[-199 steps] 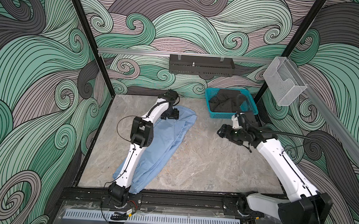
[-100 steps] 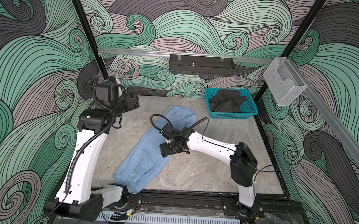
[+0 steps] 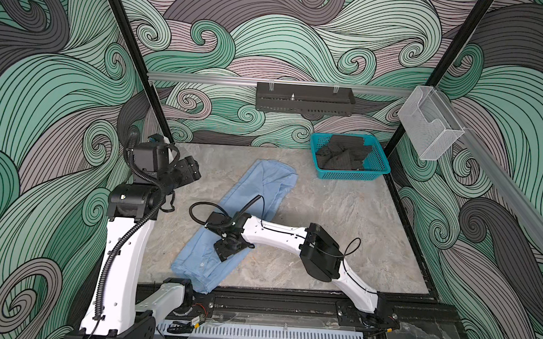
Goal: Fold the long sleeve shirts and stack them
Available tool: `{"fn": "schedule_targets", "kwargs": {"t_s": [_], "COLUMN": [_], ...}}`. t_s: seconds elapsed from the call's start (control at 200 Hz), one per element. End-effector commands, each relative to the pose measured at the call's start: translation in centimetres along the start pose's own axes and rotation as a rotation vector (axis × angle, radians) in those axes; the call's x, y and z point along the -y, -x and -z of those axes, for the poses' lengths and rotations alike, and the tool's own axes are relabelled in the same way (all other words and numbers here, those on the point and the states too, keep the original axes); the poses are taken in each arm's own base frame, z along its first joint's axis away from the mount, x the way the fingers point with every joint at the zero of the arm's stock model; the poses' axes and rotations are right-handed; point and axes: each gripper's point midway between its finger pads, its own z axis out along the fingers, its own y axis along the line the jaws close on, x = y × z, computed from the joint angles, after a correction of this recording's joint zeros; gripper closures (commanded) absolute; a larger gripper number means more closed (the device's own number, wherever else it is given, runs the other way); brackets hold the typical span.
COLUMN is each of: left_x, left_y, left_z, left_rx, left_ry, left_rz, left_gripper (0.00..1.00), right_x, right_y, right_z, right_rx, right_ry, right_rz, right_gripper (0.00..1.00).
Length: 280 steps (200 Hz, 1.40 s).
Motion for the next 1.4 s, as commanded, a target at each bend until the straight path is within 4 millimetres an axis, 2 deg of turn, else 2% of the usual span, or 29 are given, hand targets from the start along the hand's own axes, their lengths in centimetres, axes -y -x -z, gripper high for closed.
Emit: {"fn": "schedule_targets", "kwargs": {"t_s": [0.0,0.135,0.205,0.305,0.38,0.536,0.626,0.706,0.821,0.996,1.181,1.286,1.397], "left_x": [-0.1,0.3,0.6,1.5,2.1,3.4,4.6,5.3,5.0,1.9,1.3,1.5,1.9], "left_y": [0.2,-0.1,-0.5,-2.0,-3.6,-8.7,-12.9,-17.1,-22.6,-28.5,-32.7,-34.8,-36.7], "left_z": [0.4,-0.2,-0.8,-2.0,-3.0,-5.1,-6.2,-7.1,-8.5,-10.1,-10.2,-10.1,-9.9], "left_rx": [-0.001,-0.018,-0.036,-0.099,-0.156,-0.331,-0.453,-0.563,-0.726,-0.837,-0.921,-0.97,-1.005], "left_ry": [0.003,-0.015,-0.038,-0.098,-0.151,-0.214,-0.235,-0.241,-0.227,-0.134,-0.146,-0.16,-0.184], "left_rz": [0.011,0.016,0.023,0.025,0.034,0.023,-0.014,-0.023,0.026,0.013,0.049,0.085,0.122], "left_gripper": [0.2,0.21,0.21,0.22,0.23,0.26,0.26,0.25,0.25,0.24,0.24,0.26,0.28], "right_x": [6.9,12.0,14.2,16.1,16.6,16.0,17.1,18.8,21.9,24.0,24.5,23.9,23.2], "right_y": [-6.2,-9.4,-10.3,-10.6,-9.8,-6.9,-5.9,-5.8,-6.4,-6.4,-5.2,-4.2,-2.7], "right_z": [-1.5,0.2,1.0,2.3,3.9,9.8,12.8,14.0,13.0,10.1,6.8,5.0,4.1], "right_rx": [-0.233,-0.302,-0.318,-0.327,-0.283,-0.064,0.054,0.106,0.085,0.036,-0.01,-0.038,-0.027], "right_ry": [-0.134,-0.173,-0.181,-0.17,-0.147,-0.087,-0.015,0.034,0.048,0.101,0.187,0.252,0.312], "right_rz": [-0.07,-0.061,-0.05,-0.02,0.01,0.045,-0.081,-0.214,-0.371,-0.487,-0.534,-0.522,-0.498], "right_gripper": [0.27,0.29,0.3,0.3,0.3,0.21,0.18,0.16,0.15,0.16,0.18,0.2,0.2]}}
